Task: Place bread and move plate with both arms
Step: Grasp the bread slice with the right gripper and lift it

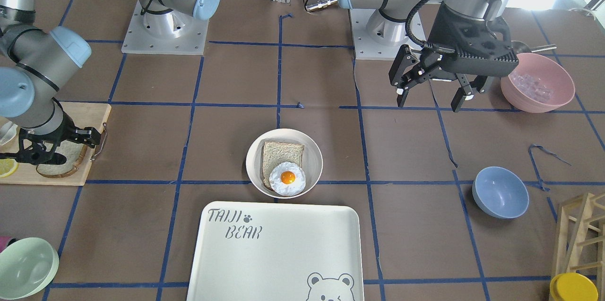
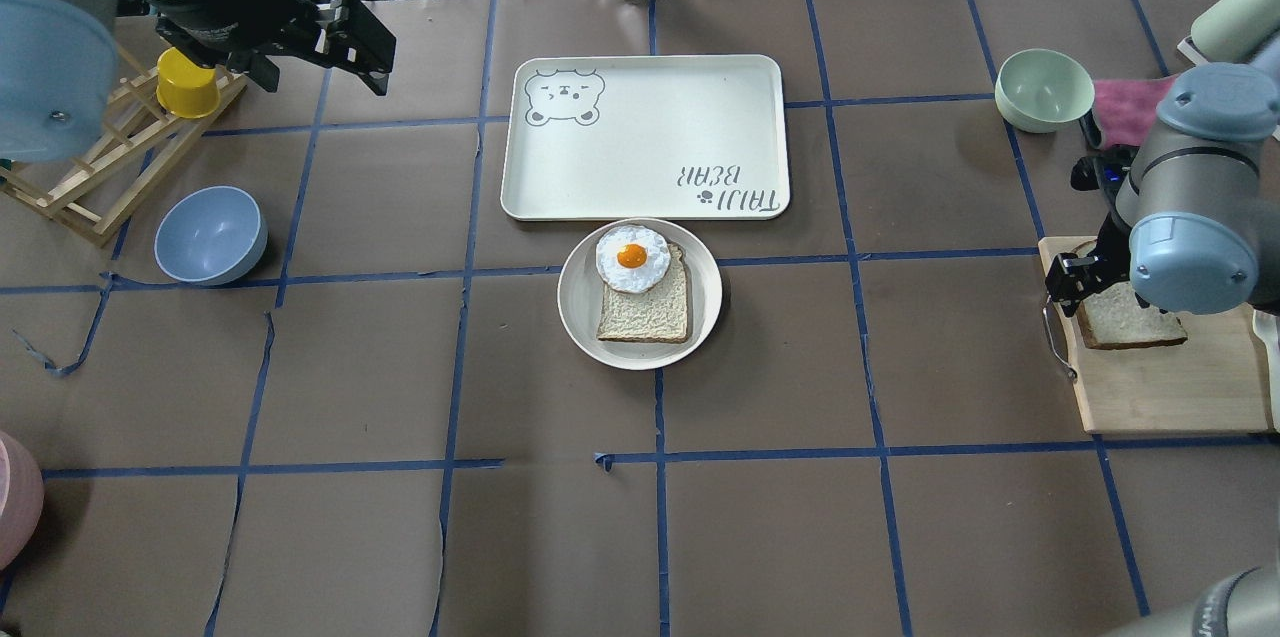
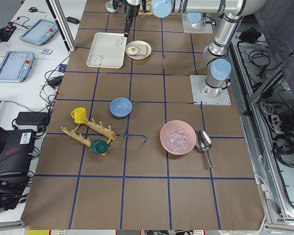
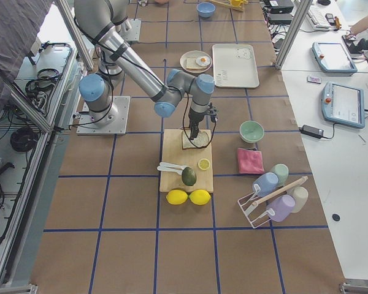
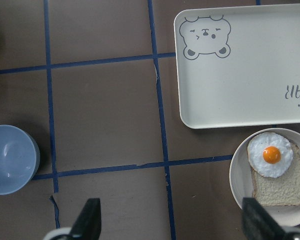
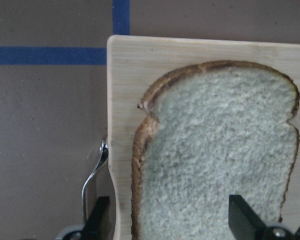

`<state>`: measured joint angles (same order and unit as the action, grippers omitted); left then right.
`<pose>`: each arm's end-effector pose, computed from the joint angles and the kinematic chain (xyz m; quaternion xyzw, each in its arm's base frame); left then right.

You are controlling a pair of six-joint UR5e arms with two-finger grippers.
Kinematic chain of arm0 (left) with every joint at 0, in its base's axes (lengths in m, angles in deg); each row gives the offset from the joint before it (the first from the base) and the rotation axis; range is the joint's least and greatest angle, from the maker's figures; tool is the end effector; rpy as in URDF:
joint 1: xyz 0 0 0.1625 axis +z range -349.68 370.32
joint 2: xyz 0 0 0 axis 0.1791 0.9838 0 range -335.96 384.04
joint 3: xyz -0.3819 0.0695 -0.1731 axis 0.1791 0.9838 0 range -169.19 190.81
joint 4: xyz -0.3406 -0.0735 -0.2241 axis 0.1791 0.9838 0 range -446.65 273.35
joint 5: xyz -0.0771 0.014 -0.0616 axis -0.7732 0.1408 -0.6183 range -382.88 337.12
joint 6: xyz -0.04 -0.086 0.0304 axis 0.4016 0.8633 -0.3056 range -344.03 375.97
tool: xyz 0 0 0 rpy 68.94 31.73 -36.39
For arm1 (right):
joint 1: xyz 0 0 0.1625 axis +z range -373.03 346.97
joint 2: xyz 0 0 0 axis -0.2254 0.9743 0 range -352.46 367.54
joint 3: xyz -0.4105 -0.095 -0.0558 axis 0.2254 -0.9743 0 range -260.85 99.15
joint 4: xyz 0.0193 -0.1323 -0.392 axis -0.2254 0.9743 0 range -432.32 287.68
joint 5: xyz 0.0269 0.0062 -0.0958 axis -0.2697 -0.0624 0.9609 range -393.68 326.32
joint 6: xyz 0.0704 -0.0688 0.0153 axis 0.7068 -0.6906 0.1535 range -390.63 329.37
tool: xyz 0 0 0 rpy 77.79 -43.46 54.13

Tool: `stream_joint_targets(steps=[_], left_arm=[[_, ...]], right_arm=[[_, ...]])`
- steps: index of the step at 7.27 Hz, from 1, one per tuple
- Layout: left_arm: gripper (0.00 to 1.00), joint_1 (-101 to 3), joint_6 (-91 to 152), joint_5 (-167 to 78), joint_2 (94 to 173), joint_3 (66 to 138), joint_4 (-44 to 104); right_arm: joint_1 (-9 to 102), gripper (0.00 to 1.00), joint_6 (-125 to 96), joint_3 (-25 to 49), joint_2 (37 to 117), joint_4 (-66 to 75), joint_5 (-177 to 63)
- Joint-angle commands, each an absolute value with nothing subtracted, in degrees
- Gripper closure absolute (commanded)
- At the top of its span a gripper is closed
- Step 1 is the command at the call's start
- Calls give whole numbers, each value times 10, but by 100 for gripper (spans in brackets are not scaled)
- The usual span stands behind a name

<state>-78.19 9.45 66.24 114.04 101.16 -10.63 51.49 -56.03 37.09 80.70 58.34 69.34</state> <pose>-0.1215 -0.5160 0.5117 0.0445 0.9919 -0.1188 0.0007 -0.1125 -0.4936 0.1891 0.0033 -0.9929 -0.0809 0.0870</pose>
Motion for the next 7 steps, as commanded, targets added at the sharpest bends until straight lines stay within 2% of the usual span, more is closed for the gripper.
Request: stream_joint_targets(steps=[1, 2, 3, 4, 5, 6, 7], left_arm=[[0, -782, 94, 662, 1140, 1012, -106], [0, -782, 94, 662, 1141, 1012, -106], [0, -782, 94, 662, 1141, 1012, -106], [0, -782, 94, 663, 1140, 1012, -106], [0, -782, 94, 662, 1140, 1012, -106], [0, -782, 94, 662, 1140, 1012, -106], [0, -782, 94, 662, 1141, 1012, -106]], right_arm=[[502, 23, -561, 370, 803, 584, 692], [499, 26, -560, 370, 802, 584, 693], [499, 38, -559, 370, 802, 584, 693], [499, 52, -559, 370, 802, 584, 693], [499, 74, -552, 367, 805, 583, 694], [498, 90, -551, 367, 809, 581, 702], [499, 95, -551, 365, 812, 578, 714]])
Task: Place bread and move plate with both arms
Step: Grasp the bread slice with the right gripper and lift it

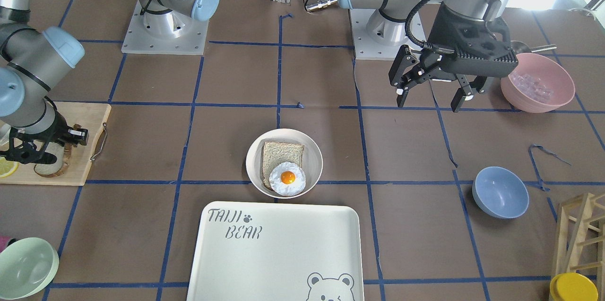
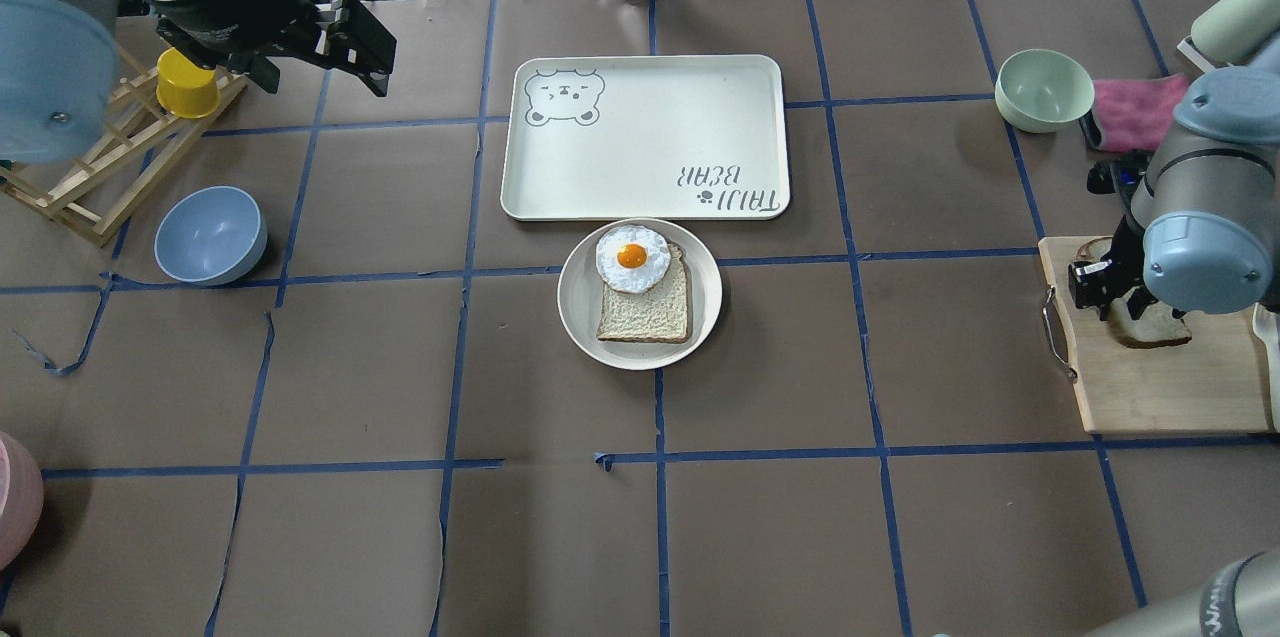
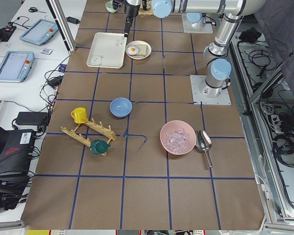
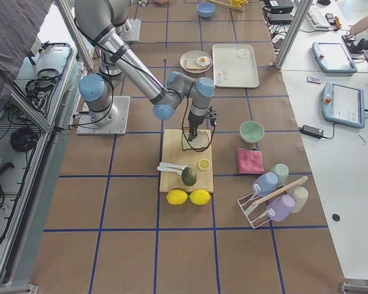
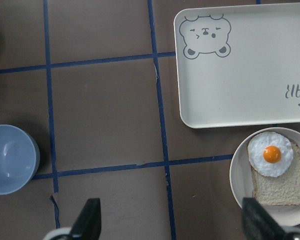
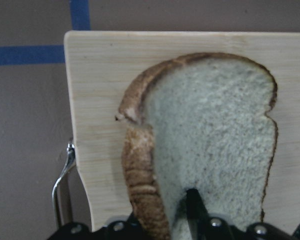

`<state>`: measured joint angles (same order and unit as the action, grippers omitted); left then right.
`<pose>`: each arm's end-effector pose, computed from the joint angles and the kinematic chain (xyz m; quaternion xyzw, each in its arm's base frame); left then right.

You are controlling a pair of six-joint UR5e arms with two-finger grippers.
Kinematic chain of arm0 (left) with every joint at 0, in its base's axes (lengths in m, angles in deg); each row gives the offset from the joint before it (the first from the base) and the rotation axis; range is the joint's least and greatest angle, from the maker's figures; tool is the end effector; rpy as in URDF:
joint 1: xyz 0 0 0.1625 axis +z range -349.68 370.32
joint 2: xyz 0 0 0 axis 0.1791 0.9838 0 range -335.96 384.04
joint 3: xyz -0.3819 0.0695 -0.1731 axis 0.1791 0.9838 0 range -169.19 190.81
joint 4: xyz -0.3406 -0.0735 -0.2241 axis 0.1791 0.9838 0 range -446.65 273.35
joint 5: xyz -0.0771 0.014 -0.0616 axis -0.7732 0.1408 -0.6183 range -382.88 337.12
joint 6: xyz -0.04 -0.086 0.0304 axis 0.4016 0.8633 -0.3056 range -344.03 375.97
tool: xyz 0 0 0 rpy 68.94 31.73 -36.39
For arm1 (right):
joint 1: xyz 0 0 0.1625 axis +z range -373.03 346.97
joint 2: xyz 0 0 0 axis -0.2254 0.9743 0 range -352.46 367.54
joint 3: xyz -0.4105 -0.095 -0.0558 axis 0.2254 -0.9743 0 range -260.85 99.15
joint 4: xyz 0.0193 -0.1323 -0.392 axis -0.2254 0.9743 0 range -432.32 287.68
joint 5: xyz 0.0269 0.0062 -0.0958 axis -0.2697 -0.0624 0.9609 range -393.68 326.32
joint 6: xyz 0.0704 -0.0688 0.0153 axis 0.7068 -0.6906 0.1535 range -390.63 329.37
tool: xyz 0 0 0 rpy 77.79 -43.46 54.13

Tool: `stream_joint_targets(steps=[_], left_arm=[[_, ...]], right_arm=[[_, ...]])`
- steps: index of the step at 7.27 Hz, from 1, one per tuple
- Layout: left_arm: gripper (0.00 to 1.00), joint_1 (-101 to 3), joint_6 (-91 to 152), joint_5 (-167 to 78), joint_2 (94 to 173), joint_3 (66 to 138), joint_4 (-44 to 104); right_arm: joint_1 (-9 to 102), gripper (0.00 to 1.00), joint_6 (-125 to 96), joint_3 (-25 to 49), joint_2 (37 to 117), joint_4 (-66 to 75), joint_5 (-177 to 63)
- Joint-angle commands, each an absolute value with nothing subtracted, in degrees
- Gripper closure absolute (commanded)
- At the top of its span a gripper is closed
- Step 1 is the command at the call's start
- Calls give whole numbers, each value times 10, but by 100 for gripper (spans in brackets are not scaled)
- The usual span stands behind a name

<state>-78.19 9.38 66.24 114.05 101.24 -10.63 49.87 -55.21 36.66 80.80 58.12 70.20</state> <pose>-0.1215 -0.5159 0.5109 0.0451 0.9920 -0.1180 0.0007 -0.1288 -0.4917 0.1927 -0.0179 -0.9920 -0.0824 0.0943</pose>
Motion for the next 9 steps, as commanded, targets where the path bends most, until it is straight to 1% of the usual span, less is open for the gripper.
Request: stream_joint_targets(steps=[1, 3, 5, 6, 8, 9], left_arm=[[0, -782, 94, 662, 1141, 1012, -106], [0, -782, 94, 663, 1140, 1012, -106], [0, -782, 94, 662, 1140, 1012, -106], [0, -782, 94, 662, 1141, 1012, -106], [0, -782, 94, 662, 1140, 1012, -106], [0, -782, 95, 666, 1139, 1012, -105]], right_arm=[[499, 100, -551, 363, 821, 576, 714], [504, 100, -542, 363, 847, 568, 720], [528, 100, -495, 354, 893, 529, 736], [567, 100, -474, 323, 910, 495, 755], [639, 100, -366, 228, 908, 340, 756], [697, 100, -308, 203, 902, 328, 752]])
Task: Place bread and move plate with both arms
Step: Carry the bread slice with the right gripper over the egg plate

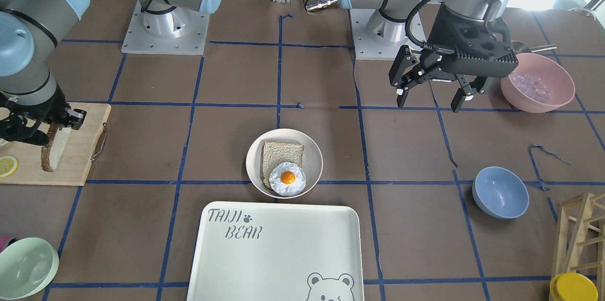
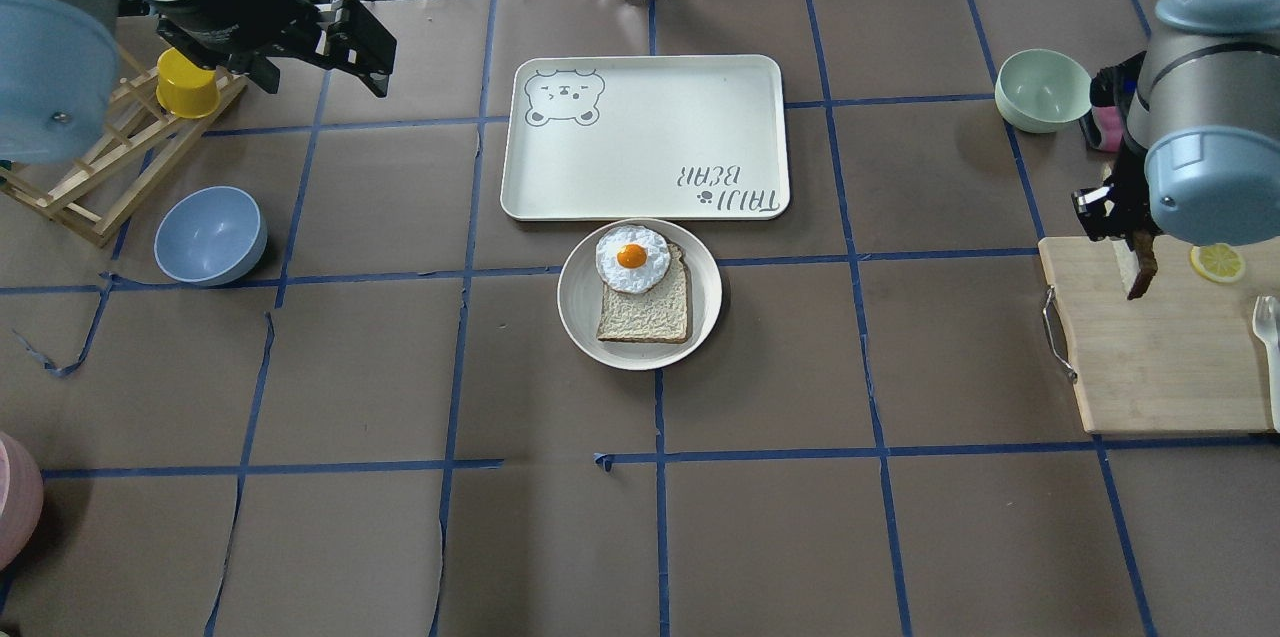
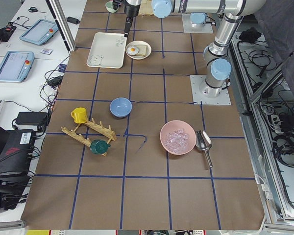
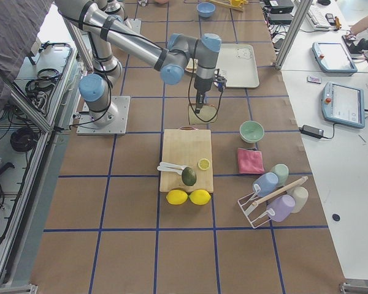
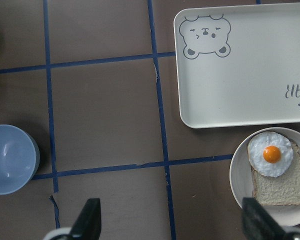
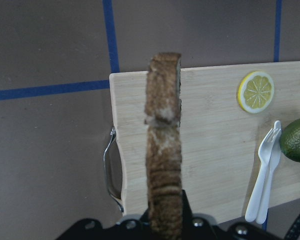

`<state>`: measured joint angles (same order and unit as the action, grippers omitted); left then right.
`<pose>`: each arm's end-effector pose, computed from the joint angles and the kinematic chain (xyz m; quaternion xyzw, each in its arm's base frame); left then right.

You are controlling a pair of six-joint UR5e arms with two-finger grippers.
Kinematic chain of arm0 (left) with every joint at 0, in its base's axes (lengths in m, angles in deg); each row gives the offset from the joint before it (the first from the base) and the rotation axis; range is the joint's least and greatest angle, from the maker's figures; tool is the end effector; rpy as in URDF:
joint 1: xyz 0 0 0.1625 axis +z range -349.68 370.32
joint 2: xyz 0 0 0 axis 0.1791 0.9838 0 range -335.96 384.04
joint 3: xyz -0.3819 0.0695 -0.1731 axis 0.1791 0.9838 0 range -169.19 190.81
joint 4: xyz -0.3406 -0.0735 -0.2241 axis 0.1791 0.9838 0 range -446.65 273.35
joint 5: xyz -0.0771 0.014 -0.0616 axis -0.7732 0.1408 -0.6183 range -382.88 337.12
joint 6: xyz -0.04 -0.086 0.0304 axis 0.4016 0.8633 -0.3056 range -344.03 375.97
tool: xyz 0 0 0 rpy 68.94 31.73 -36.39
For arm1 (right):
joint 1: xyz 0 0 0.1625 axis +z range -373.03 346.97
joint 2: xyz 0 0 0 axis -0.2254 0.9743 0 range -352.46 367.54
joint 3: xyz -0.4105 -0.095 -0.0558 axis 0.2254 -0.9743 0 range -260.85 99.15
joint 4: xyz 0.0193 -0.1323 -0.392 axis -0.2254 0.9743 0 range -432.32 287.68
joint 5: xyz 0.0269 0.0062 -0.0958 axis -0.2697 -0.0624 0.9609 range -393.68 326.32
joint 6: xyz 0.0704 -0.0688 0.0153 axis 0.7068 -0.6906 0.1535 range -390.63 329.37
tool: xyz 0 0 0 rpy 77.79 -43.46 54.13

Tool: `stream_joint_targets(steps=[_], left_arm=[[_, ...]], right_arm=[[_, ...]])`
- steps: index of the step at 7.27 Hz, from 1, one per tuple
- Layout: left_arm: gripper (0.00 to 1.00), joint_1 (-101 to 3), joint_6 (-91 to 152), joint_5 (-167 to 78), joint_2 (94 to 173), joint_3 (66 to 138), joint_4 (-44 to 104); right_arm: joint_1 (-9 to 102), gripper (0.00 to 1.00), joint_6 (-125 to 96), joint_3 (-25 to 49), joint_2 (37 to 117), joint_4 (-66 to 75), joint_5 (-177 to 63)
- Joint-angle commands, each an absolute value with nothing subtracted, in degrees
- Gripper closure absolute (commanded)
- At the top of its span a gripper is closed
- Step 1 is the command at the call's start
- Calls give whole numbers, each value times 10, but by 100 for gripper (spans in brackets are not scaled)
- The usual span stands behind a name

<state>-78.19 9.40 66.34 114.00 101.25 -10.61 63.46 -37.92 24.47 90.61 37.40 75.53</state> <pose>-0.1214 -0.5156 0.5112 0.0448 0.9920 -0.1181 0.0016 -0.0214 -0.5191 0.3375 -0.0499 -0.9845 -0.0515 0.1602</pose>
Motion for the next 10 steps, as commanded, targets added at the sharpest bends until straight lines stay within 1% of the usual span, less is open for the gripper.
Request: stream_joint_targets(steps=[1, 3, 4, 5, 7, 10], left_arm=[[0, -783, 95, 668, 1137, 1012, -101], [0, -783, 95, 668, 1135, 1012, -94], [0, -783, 95, 668, 1134, 1011, -85], [0, -784, 97, 668, 1134, 1001, -52], [0, -783, 108, 667, 1132, 989, 7], [0, -784, 141, 666, 1134, 987, 7]], right_arm=[[770, 100, -225, 194, 892, 329, 752], [886, 100, -61, 193, 867, 331, 678], [937, 100, -18, 192, 842, 350, 664], [977, 100, 1, 176, 814, 380, 662], [1007, 100, 35, 118, 774, 382, 635], [1009, 100, 43, 119, 756, 383, 634]])
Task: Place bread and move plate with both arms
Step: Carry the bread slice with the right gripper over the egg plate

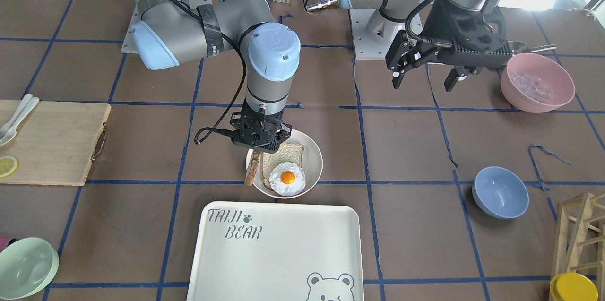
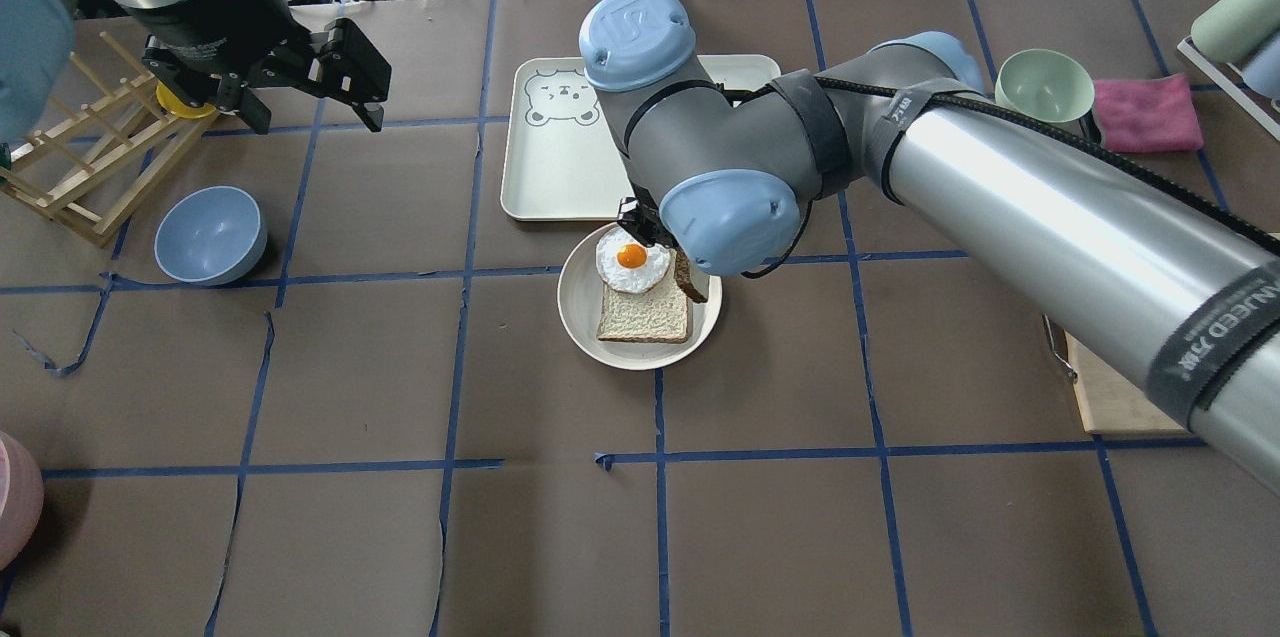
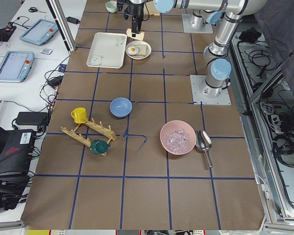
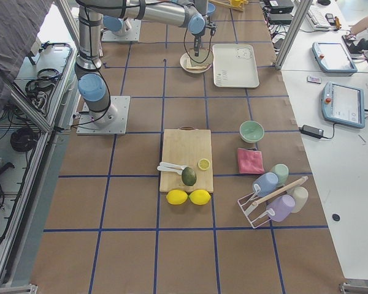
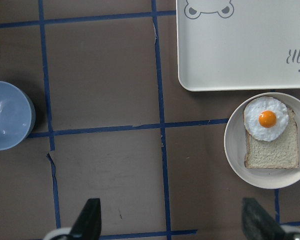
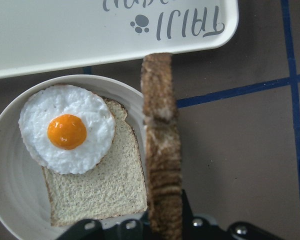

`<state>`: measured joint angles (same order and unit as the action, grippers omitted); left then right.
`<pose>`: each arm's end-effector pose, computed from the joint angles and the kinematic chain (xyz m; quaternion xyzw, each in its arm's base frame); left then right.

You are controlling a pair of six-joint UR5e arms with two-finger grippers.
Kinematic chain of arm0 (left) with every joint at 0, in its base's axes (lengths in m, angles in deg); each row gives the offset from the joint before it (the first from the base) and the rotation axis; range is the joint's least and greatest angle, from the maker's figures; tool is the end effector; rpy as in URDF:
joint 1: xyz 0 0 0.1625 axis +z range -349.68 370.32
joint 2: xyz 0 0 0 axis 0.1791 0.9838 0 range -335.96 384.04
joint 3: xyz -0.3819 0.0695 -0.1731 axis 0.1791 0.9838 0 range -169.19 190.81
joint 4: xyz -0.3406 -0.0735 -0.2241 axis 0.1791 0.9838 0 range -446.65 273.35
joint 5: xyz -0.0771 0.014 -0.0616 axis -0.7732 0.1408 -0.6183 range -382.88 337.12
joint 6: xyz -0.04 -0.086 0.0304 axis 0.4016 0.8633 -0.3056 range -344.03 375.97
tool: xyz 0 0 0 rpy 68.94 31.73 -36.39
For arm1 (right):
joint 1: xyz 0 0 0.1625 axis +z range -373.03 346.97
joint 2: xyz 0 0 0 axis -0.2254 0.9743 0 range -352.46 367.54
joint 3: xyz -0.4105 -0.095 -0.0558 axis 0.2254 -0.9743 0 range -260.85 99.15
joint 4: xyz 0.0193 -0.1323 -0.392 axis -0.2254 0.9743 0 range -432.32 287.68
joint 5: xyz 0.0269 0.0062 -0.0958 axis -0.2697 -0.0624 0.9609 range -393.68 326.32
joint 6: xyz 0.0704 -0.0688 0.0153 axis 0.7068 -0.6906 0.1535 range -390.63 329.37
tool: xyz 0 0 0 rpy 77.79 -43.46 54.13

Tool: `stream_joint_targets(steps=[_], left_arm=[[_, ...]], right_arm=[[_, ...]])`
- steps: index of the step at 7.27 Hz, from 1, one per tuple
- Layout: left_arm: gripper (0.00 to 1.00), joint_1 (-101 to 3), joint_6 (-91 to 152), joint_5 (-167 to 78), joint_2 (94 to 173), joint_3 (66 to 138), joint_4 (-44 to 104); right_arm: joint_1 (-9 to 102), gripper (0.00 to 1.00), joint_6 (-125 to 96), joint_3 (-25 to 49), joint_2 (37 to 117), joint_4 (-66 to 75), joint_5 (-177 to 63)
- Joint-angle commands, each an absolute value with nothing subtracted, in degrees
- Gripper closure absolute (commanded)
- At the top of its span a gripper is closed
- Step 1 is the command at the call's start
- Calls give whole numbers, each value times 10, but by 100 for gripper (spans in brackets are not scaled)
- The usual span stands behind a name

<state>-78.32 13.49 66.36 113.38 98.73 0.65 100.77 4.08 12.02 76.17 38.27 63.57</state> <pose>-0.1229 -0.4987 0.5164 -0.0101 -0.9988 0.0476 0.0050 0.3548 -0.5055 0.2923 -0.0929 -0.9932 0.0032 0.0707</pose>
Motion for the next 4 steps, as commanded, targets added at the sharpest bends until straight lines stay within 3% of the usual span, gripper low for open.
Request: stream_joint_targets(steps=[1, 4], left_arm=[[0, -784, 141, 666, 1135, 988, 5], [0, -783, 141, 664, 1138, 987, 0]], right_arm=[[1009, 100, 42, 119, 755, 388, 634], [1010, 100, 43, 120, 741, 383, 629]])
